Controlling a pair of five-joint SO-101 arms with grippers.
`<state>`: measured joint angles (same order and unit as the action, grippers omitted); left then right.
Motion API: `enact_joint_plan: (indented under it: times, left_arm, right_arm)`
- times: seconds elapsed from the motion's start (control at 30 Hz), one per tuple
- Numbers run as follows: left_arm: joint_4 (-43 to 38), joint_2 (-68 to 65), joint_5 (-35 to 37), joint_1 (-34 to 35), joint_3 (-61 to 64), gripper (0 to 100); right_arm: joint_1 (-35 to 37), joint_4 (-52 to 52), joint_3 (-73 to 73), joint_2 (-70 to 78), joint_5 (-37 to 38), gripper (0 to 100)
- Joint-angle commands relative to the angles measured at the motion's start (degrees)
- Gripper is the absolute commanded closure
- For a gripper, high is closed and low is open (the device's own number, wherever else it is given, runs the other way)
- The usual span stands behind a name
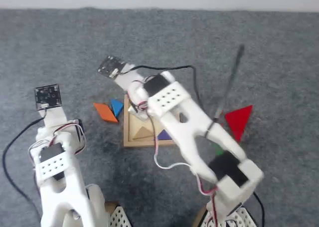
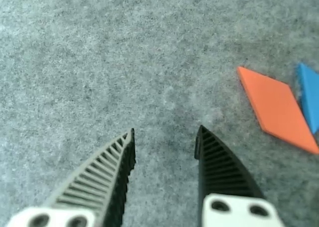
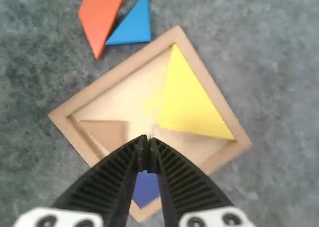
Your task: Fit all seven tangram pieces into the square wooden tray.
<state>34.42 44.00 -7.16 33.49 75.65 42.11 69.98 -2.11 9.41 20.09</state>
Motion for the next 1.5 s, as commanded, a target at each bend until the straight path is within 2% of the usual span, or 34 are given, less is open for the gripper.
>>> enact_joint_plan:
  times: [0.0,0.13,0.27,0.3,0.37,0.43,0.5,0.57,0.63,0.7,0.8,0.83,0.93,1.03,1.17,1.33,1.47]
  left_arm:
    - [-1.41,1.76,0.7,0.0,-2.15,82]
    - [-1.41,1.76,0.7,0.0,-2.15,82]
    - [-1.41,1.76,0.7,0.0,-2.15,82]
    - [-1.41,1.76,0.7,0.0,-2.15,82]
    - [-1.41,1.76,0.7,0.0,-2.15,82]
    - [-1.41,1.76,0.7,0.0,-2.15,82]
    - [-1.41,1.76,0.7,0.0,-2.15,82]
    - [-1.41,1.76,0.7,0.0,-2.15,82]
    - [-1.41,1.76,0.7,0.0,-2.15,82]
    - [-1.41,1.76,0.7,0.0,-2.15,82]
    - [-1.41,1.76,0.7,0.0,-2.15,82]
    - [-1.41,1.76,0.7,0.0,-2.15,82]
    - [-1.41,1.76,0.7,0.0,-2.15,82]
    - [-1.41,1.76,0.7,0.0,-2.15,82]
    - [-1.41,1.76,0.7,0.0,-2.15,82]
    - [-1.41,1.76,0.7,0.0,-2.15,82]
    - [-1.41,1.76,0.7,0.0,-2.15,82]
  right_arm:
    - [-10.51,-1.01,2.55,-12.53,-0.09,99.2]
    - [-23.52,-5.76,3.69,-12.97,-0.09,99.2]
    - [-30.2,-8.57,3.6,-7.96,0.88,95.5]
    - [-30.64,-8.22,3.34,-7.16,1.93,89.4]
    - [-30.81,-7.87,3.08,-6.99,1.93,70.8]
    - [-30.37,-6.2,2.64,-7.34,5.89,52.7]
    - [-29.23,-4.62,2.64,-8.75,7.56,46.7]
    - [-28.62,-3.82,2.81,-10.42,7.56,49.5]
    - [-28.09,-2.77,3.52,-12.09,7.56,56.7]
    - [-26.95,-1.71,4.4,-14.11,7.56,69.2]
    - [-25.1,-1.19,7.12,-18.07,7.56,95.3]
    - [-24.48,-1.1,8.18,-19.47,7.56,99.8]
    - [-22.11,-0.13,12.22,-24.57,7.56,92.6]
    - [-16.84,-0.31,17.76,-29.76,7.56,98.7]
    - [-6.02,-5.85,26.11,-31.96,6.68,99.1]
    - [-1.54,-23.78,32.62,-22.46,-2.29,99.2]
    - [-1.19,-27.12,29.19,-10.51,-3.96,99.2]
